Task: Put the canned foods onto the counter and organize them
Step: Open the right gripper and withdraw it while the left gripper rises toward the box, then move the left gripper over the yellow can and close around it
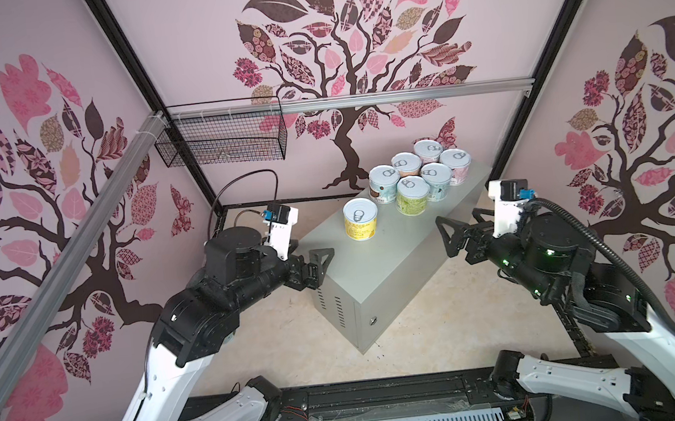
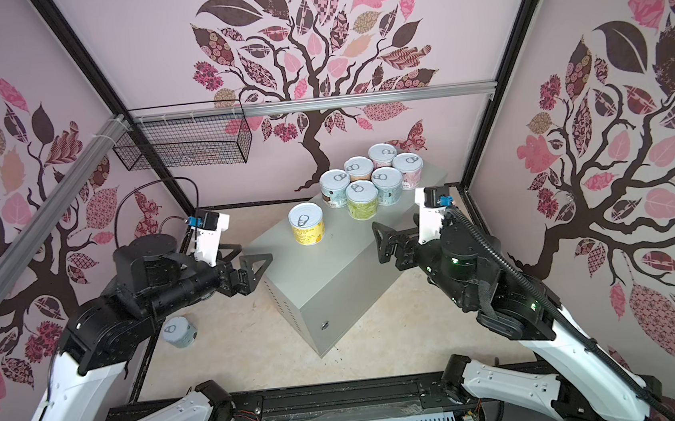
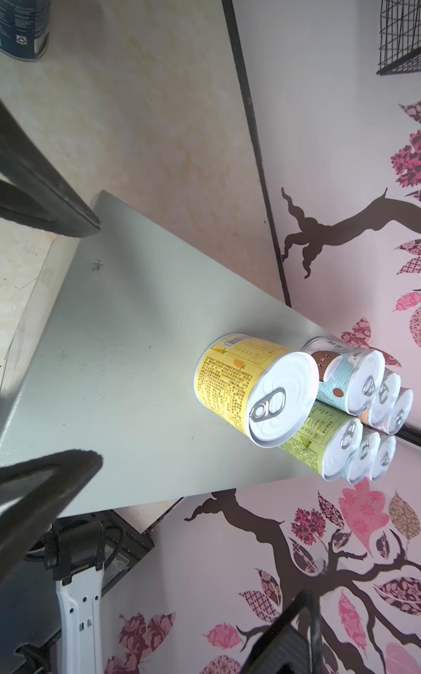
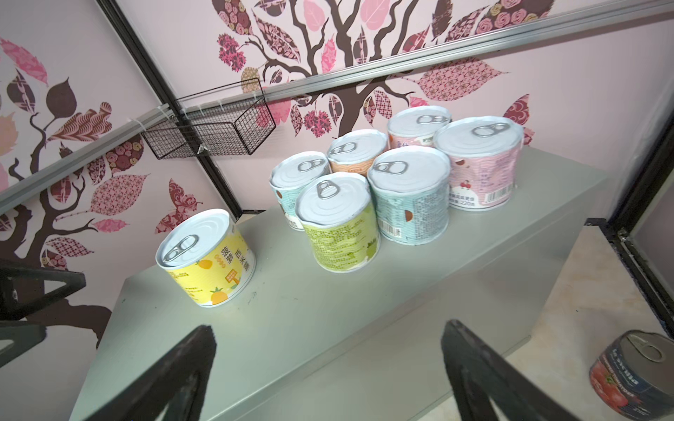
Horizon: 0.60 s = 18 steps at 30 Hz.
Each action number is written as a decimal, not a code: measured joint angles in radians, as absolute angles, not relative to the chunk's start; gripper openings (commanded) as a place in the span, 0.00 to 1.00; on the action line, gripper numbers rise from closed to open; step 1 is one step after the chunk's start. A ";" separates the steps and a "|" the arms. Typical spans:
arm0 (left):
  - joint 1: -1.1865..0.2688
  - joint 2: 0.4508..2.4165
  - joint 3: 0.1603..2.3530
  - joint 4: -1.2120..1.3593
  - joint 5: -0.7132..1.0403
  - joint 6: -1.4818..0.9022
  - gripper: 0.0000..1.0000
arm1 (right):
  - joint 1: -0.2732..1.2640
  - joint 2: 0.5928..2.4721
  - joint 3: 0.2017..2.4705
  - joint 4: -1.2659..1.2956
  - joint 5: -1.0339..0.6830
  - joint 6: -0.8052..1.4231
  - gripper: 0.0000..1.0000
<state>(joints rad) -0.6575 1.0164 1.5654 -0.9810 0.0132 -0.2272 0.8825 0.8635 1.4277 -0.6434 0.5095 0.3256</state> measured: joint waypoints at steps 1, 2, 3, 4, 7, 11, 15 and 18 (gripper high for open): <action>-0.662 1.029 1.565 -0.975 0.004 -0.227 0.92 | 0.878 0.852 1.421 -0.645 0.517 0.332 1.00; -0.667 1.043 1.565 -0.970 -0.003 -0.228 0.92 | 0.873 0.838 1.411 -0.645 0.528 0.338 1.00; -0.669 1.055 1.565 -0.966 -0.009 -0.228 0.91 | 0.869 0.824 1.398 -0.646 0.536 0.342 1.00; -0.670 1.064 1.567 -0.963 -0.015 -0.228 0.90 | 0.864 0.811 1.384 -0.647 0.543 0.348 1.00; -0.691 1.097 1.580 -0.953 -0.041 -0.227 0.89 | 0.847 0.783 1.337 -0.649 0.558 0.373 1.00; -0.774 1.147 1.621 -0.941 -0.108 -0.214 0.89 | 0.842 0.764 1.280 -0.657 0.558 0.410 1.00; -0.810 1.193 1.651 -0.915 -0.147 -0.208 0.87 | 0.841 0.751 1.239 -0.654 0.558 0.430 1.00; -0.810 1.213 1.652 -0.906 -0.170 -0.208 0.84 | 0.831 0.751 1.221 -0.648 0.557 0.434 1.00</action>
